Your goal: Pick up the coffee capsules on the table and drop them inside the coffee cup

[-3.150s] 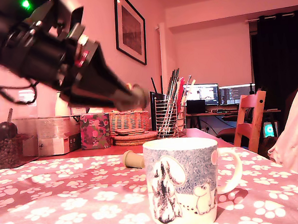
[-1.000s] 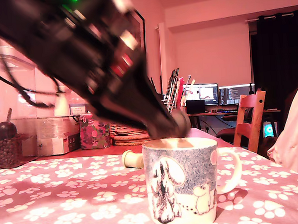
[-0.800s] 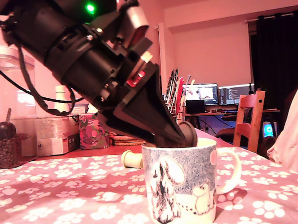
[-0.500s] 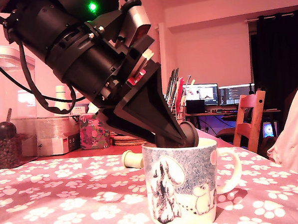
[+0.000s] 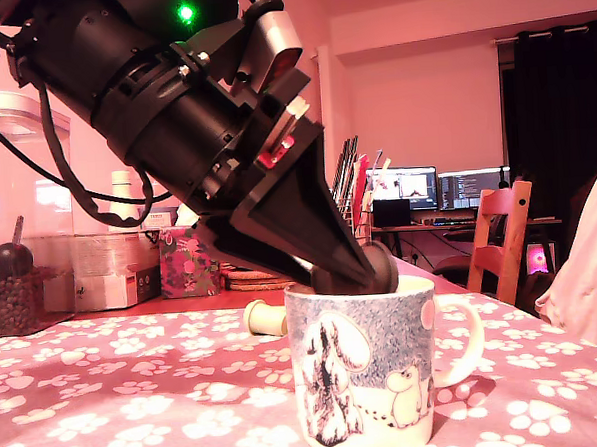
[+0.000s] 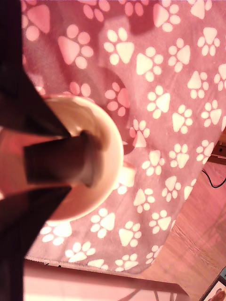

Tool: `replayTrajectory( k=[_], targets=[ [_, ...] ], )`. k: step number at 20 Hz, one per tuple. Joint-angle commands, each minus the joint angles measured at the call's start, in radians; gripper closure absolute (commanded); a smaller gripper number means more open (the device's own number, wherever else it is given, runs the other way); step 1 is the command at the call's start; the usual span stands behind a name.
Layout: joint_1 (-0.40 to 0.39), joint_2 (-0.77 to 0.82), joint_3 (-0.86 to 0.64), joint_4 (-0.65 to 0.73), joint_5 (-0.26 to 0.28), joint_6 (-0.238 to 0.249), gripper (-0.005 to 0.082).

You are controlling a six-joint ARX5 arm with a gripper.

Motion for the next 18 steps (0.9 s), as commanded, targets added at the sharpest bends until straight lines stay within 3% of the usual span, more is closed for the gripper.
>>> replayTrajectory(
  k=[1, 10, 13, 15, 16, 18],
  targets=[
    [-0.003, 0.015, 0.002, 0.008, 0.001, -0.003, 0.0344],
    [-0.003, 0.008, 0.003, -0.006, 0.002, -0.003, 0.0367],
    [-0.003, -0.013, 0.003, -0.011, 0.006, -0.002, 0.0523],
    [-0.003, -0.036, 0.003, -0.014, 0.009, -0.002, 0.0744],
    [-0.003, -0.051, 0.003, -0.015, 0.009, -0.002, 0.0791],
    [-0.003, -0.086, 0.003, -0.013, 0.009, -0.003, 0.0788]
  ],
)
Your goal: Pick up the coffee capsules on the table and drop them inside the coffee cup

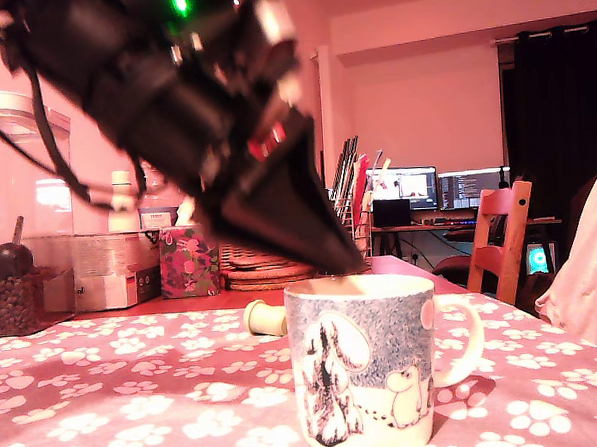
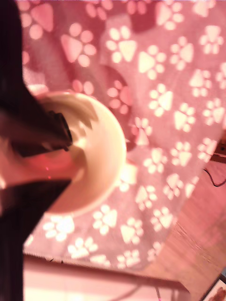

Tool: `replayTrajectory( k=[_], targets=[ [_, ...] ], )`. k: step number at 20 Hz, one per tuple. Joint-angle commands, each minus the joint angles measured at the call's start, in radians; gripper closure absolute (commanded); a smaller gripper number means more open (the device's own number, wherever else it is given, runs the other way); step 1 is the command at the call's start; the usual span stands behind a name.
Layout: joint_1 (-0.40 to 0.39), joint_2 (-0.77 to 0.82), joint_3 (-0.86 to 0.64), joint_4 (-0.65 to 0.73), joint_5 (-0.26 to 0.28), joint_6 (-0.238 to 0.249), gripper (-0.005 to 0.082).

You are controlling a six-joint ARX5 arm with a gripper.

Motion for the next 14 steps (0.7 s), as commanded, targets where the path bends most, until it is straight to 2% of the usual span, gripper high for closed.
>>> replayTrajectory(
  k=[1, 7, 11, 14],
  targets=[
    [-0.002, -0.048, 0.002, 0.009, 0.000, -0.002, 0.0788],
    [0.010, -0.122, 0.000, 0.027, -0.023, 0.024, 0.0788],
    [0.047, -0.187, -0.084, 0.159, -0.043, 0.024, 0.0788],
    [0.112, -0.246, -0.169, 0.240, -0.053, 0.024, 0.0788]
  ],
)
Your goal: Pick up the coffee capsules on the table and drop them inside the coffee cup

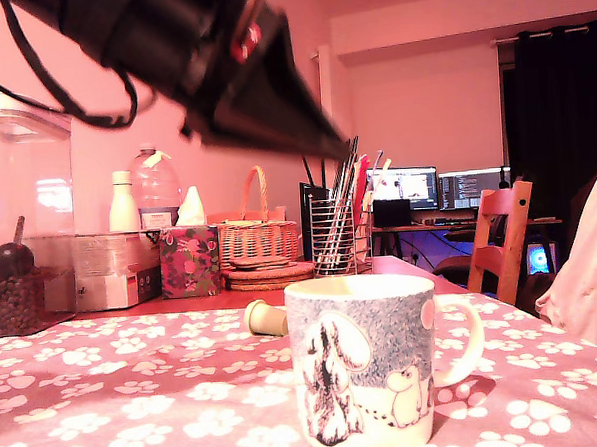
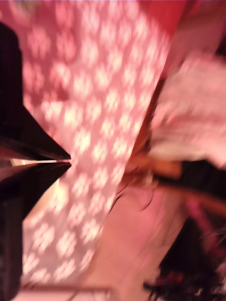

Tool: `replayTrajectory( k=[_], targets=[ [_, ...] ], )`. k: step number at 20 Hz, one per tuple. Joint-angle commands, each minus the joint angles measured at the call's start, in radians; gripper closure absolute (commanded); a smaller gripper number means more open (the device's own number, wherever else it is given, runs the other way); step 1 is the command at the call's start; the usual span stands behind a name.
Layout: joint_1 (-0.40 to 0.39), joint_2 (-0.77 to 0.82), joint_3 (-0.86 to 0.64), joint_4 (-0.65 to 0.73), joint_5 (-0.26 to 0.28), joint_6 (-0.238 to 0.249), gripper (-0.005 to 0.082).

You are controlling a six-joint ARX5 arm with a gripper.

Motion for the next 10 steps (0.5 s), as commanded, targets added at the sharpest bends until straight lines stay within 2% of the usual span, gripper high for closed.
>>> replayTrajectory(
  k=[1, 4, 7, 10],
  targets=[
    [0.045, -0.016, -0.071, 0.054, -0.002, 0.006, 0.0788],
    [0.133, -0.059, -0.164, 0.163, 0.001, 0.006, 0.0788],
    [0.215, -0.076, -0.259, 0.285, 0.003, -0.014, 0.0788],
    [0.275, -0.075, -0.347, 0.434, 0.032, -0.045, 0.0788]
  ],
)
